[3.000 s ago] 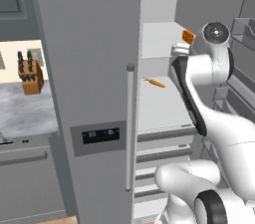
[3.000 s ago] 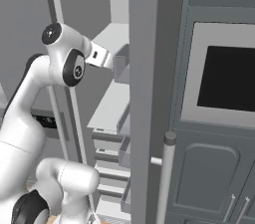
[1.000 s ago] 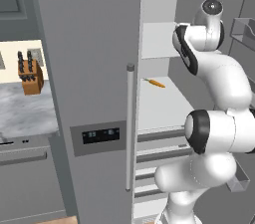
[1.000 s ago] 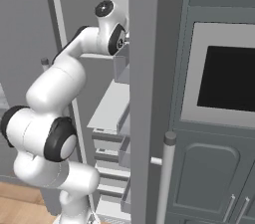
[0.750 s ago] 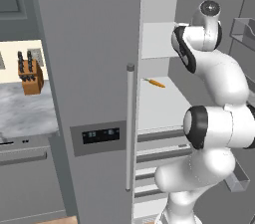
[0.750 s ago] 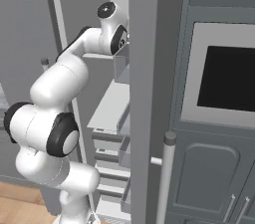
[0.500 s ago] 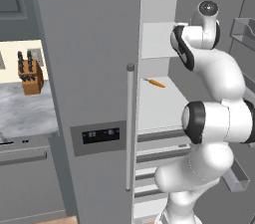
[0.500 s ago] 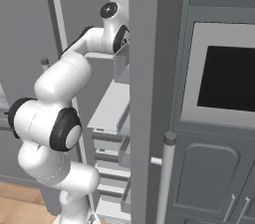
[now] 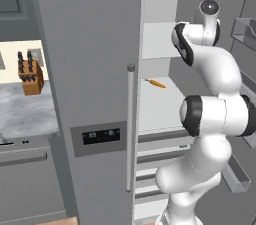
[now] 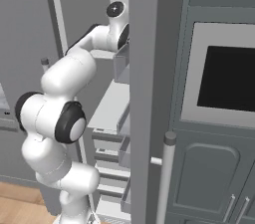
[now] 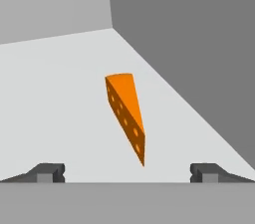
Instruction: Pick the cheese from the fridge and the cheese grater from the cabinet and place them next to the salad bowl.
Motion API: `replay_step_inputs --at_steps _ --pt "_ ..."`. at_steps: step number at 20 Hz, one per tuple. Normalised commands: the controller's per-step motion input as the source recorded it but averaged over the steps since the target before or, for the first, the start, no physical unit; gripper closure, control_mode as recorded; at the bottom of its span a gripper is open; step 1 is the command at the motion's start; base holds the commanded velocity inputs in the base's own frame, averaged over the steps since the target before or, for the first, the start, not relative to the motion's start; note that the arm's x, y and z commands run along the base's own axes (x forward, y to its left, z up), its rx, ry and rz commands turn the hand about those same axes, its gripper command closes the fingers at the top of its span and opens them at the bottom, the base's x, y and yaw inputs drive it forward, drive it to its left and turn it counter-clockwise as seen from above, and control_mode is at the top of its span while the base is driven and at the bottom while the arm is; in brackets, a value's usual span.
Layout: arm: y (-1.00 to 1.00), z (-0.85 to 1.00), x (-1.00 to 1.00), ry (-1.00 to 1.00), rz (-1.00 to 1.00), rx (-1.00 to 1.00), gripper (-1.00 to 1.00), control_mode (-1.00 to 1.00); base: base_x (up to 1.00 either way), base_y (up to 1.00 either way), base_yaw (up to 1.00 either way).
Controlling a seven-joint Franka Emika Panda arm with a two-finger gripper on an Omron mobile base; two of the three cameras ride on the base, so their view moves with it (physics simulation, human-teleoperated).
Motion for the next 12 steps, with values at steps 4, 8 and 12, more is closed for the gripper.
replay_step_inputs --at_steps 4,8,12 --pt "-0.06 -0.01 0.18 -0.01 0.01 0.00 -1.00 -1.00 0.00 0.00 0.00" --pt "-0.05 0.00 0.26 0.00 0.02 0.00 -1.00 -1.00 0.00 0.00 0.00" --pt "-0.09 -0.09 0.31 0.00 0.00 0.00 -1.00 -1.00 0.00 0.00 0.00"
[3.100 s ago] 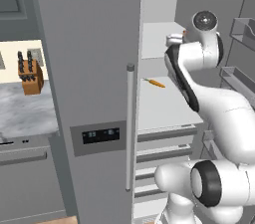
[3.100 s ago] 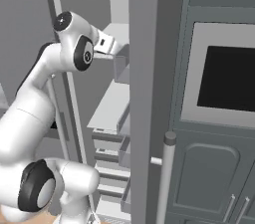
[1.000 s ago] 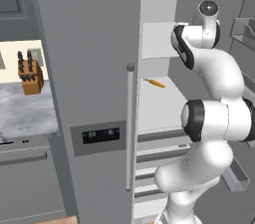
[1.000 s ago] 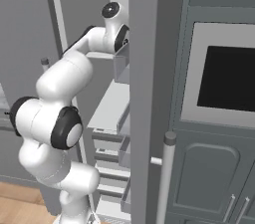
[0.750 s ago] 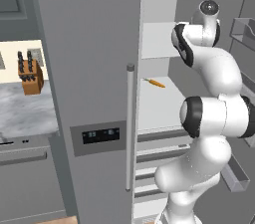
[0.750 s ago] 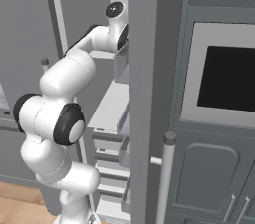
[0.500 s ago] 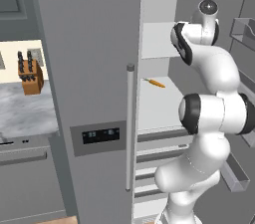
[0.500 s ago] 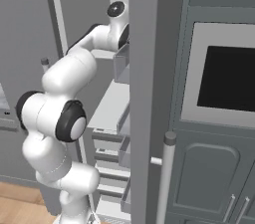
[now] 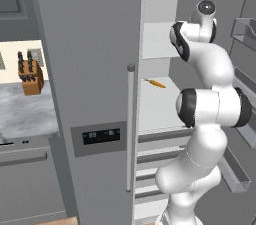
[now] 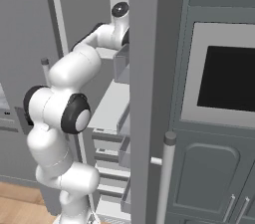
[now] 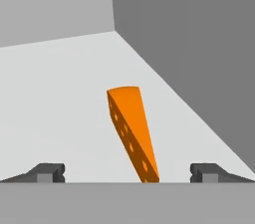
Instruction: Pick the cheese from the fridge and the cheese grater from the cabinet and place them next to the salad bowl.
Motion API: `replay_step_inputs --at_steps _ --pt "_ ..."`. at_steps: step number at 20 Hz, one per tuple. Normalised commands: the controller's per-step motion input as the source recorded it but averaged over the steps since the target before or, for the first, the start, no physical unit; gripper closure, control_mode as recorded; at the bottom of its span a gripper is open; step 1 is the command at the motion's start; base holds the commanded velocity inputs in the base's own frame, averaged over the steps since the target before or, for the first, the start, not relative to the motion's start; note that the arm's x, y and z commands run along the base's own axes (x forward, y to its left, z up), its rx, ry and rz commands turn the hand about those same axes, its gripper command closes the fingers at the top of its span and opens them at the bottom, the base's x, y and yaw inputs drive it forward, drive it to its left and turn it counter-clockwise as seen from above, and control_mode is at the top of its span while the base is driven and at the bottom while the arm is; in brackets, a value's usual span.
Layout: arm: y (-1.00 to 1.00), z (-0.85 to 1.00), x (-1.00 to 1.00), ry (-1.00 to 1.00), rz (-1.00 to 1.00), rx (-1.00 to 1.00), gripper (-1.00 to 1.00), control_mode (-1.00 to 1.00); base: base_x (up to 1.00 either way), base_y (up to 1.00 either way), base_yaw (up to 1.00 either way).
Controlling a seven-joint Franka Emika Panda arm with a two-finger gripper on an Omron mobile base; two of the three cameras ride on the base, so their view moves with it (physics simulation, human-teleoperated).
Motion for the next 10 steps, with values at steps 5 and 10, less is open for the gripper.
replay_step_inputs --at_steps 5,10 --pt "-0.14 -0.10 0.18 0.00 0.00 0.00 -1.00 -1.00 0.00 0.00 0.00" --pt "-0.07 -0.06 0.14 0.00 0.01 0.00 -1.00 -1.00 0.00 0.00 0.00"
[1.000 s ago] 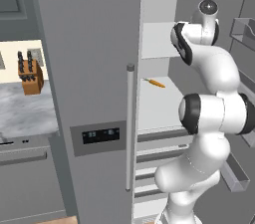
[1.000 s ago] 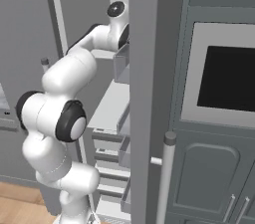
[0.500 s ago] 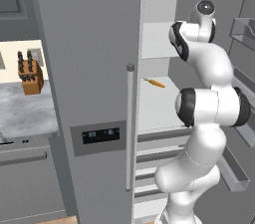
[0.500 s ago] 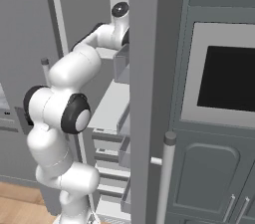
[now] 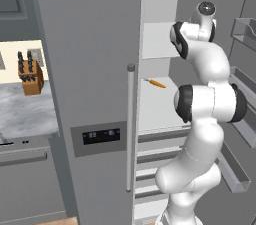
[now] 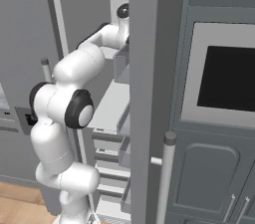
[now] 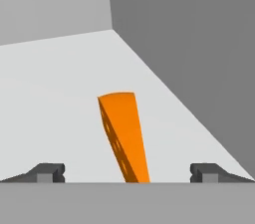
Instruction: Pick the cheese from the fridge and the cheese grater from the cabinet and place them next to the salad bowl.
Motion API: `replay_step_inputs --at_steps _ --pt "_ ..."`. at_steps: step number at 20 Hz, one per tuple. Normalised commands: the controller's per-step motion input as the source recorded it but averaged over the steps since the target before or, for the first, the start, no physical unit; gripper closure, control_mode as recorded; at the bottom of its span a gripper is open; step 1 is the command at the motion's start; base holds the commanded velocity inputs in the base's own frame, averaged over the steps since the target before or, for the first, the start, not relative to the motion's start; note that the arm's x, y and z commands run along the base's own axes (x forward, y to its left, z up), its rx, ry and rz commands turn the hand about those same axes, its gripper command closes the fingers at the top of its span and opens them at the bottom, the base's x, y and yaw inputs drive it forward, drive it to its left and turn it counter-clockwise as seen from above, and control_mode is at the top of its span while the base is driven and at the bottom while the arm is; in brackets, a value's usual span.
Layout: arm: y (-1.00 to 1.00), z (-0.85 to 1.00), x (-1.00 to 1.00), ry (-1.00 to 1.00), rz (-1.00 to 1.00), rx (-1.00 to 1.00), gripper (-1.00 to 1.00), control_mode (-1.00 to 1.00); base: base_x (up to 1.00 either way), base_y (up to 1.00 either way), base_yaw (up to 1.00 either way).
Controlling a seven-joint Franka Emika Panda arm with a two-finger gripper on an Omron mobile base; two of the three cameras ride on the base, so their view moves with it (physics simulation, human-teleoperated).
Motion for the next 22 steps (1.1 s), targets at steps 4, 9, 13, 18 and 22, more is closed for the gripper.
replay_step_inputs --at_steps 4,9,13,18,22 --pt "-0.03 -0.12 0.17 0.00 0.01 0.00 -1.00 -1.00 0.00 0.00 0.00" --pt "-0.08 -0.11 0.18 0.00 0.00 0.00 -1.00 -1.00 0.00 0.00 0.00" --pt "-0.06 -0.01 0.15 0.00 0.00 0.00 -1.00 -1.00 0.00 0.00 0.00" --pt "-0.02 0.00 0.10 0.00 0.00 0.00 1.00 -1.00 0.00 0.00 0.00" --pt "0.00 -0.05 0.00 0.00 0.00 0.00 1.00 -1.00 0.00 0.00 0.00"
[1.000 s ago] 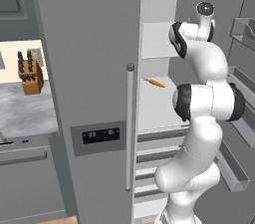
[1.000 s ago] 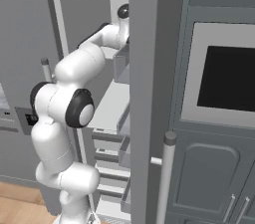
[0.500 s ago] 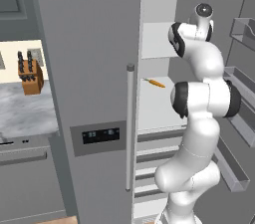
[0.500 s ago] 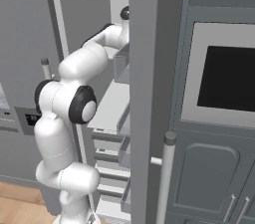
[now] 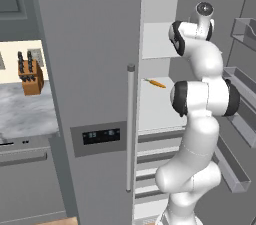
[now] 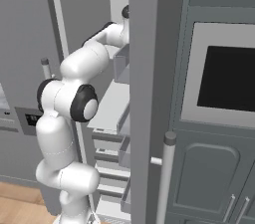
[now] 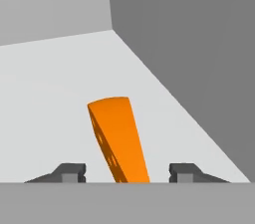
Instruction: Pick the cheese from the fridge and the cheese grater from the cabinet and place them next to the salad bowl.
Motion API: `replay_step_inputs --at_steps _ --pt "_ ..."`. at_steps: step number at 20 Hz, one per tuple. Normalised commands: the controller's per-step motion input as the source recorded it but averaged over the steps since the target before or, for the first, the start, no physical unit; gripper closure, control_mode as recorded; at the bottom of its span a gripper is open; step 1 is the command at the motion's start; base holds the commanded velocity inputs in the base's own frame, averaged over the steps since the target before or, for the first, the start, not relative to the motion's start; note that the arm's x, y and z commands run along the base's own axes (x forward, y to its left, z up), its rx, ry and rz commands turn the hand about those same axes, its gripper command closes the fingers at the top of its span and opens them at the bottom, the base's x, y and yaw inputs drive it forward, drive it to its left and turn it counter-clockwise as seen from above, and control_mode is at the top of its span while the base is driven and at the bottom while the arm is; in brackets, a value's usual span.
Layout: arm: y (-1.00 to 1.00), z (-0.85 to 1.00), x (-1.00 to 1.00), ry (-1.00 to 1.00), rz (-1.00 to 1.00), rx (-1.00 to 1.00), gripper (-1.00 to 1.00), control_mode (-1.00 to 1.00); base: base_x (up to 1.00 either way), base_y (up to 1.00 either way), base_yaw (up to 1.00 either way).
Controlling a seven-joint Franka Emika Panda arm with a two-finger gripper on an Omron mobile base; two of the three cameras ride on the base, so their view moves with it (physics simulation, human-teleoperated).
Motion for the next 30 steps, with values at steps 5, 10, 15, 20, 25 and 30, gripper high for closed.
replay_step_inputs --at_steps 5,10,15,20,25,30 --pt "0.00 -0.08 0.00 0.00 0.00 0.00 1.00 -1.00 0.00 0.00 0.00" --pt "0.09 -0.01 0.00 -0.02 -0.04 0.00 1.00 -1.00 0.00 0.00 0.00" --pt "0.12 0.00 0.00 -0.02 -0.14 0.00 1.00 -1.00 0.00 0.00 0.00" --pt "0.08 0.00 0.00 -0.03 -0.16 0.00 1.00 -1.00 0.00 0.00 0.00" --pt "0.00 0.00 0.00 0.00 0.00 0.00 1.00 -1.00 0.00 0.00 0.00" --pt "0.01 0.20 -0.02 0.00 0.00 0.00 1.00 -1.00 0.00 0.00 0.00"
